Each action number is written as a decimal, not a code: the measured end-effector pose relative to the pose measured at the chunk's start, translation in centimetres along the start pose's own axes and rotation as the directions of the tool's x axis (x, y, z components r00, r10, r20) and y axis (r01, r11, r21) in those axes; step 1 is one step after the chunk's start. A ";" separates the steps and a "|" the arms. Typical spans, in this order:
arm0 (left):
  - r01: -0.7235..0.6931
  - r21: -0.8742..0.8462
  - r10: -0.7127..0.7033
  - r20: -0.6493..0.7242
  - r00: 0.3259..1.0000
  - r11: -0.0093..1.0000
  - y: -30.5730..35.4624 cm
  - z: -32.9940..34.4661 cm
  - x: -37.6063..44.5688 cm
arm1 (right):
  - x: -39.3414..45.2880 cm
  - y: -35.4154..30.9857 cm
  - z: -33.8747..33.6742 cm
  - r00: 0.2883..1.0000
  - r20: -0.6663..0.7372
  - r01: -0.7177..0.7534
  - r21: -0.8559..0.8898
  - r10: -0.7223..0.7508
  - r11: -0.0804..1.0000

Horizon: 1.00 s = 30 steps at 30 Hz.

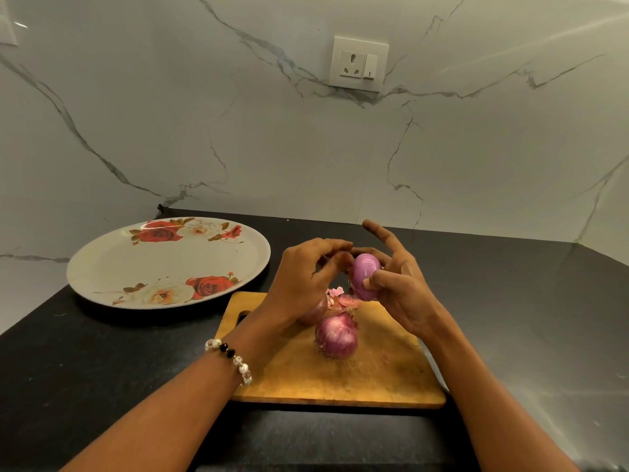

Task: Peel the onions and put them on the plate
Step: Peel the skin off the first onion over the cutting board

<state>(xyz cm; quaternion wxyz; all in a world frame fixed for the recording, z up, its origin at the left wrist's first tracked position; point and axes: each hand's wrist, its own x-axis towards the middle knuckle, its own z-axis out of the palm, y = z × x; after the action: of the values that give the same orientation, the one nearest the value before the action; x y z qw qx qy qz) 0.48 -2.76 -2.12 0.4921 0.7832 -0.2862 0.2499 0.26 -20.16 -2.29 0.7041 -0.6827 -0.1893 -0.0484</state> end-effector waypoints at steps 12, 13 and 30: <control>0.143 -0.018 -0.141 0.072 0.987 0.990 -0.3 -0.3 -0.1 | 0.0 0.0 -0.1 0.998 0.066 0.014 0.015 -0.015 1.000; 0.147 -0.013 -0.146 0.072 0.987 0.989 -0.4 -0.4 0.0 | 0.0 -0.1 -0.1 0.998 0.066 0.016 0.015 -0.017 1.000; 0.201 -0.108 -0.204 -0.013 0.979 0.974 -0.5 -0.4 0.2 | -0.1 -0.3 -0.2 0.996 0.089 0.018 0.125 -0.029 0.992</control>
<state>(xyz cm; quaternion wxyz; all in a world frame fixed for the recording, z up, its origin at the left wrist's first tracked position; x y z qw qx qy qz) 0.88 -2.24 -2.14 0.5592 0.7781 -0.2119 0.1921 0.14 -20.40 -2.04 0.7352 -0.6368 -0.2318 -0.0135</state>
